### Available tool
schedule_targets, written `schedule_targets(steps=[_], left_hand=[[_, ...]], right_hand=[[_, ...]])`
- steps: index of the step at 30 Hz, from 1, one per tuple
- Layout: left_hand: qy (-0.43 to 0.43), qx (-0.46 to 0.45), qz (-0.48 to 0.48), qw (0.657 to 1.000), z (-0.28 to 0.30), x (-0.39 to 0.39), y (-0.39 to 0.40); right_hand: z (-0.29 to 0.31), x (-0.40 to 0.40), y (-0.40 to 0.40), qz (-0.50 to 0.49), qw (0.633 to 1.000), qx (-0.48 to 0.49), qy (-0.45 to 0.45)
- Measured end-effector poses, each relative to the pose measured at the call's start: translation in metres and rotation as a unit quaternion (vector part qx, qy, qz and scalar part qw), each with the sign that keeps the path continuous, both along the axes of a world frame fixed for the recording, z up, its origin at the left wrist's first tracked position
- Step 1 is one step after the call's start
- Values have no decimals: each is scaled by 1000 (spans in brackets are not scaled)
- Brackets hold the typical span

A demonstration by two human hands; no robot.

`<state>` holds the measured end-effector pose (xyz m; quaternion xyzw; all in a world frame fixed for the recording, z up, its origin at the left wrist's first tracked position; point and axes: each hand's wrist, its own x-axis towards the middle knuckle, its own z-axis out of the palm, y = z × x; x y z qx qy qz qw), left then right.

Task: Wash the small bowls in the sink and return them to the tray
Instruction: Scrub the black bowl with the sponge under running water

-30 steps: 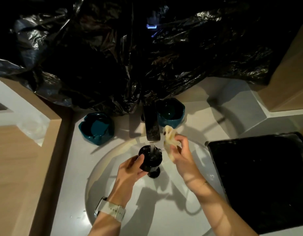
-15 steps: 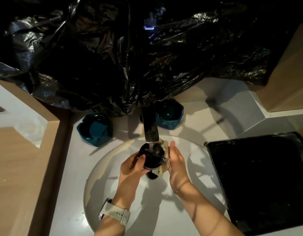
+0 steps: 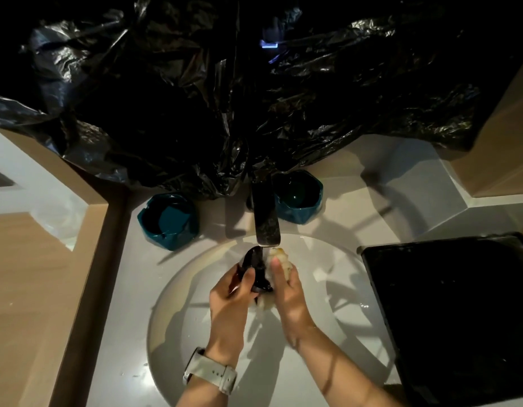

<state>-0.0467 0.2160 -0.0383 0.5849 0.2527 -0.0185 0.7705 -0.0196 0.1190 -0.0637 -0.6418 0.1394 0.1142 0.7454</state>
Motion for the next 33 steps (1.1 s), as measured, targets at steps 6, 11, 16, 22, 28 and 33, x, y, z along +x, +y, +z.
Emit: schedule_targets(steps=[6,11,16,22,28,33], left_hand=[[40,-18,-14,999,-8,-7,-1],[61,119,-229,964,-5,7,34],[88,279,-191,937,-15,26,25],[86,324,-57,940,-21,19,2],[65,295,-18,953,-14,3,-17],[57,265,22,962,-11,9,-22]], right_hand=[[-9,3,1,-7,994,-107,4],[4,19,-16,131,974,-179,-39],[7,20,-6,94,988,-119,-20],[2,-15,18,-32,993,-110,29],[-4,-3,7,-11,989,-143,29],[-9,-8,9,-29,991,-131,19]])
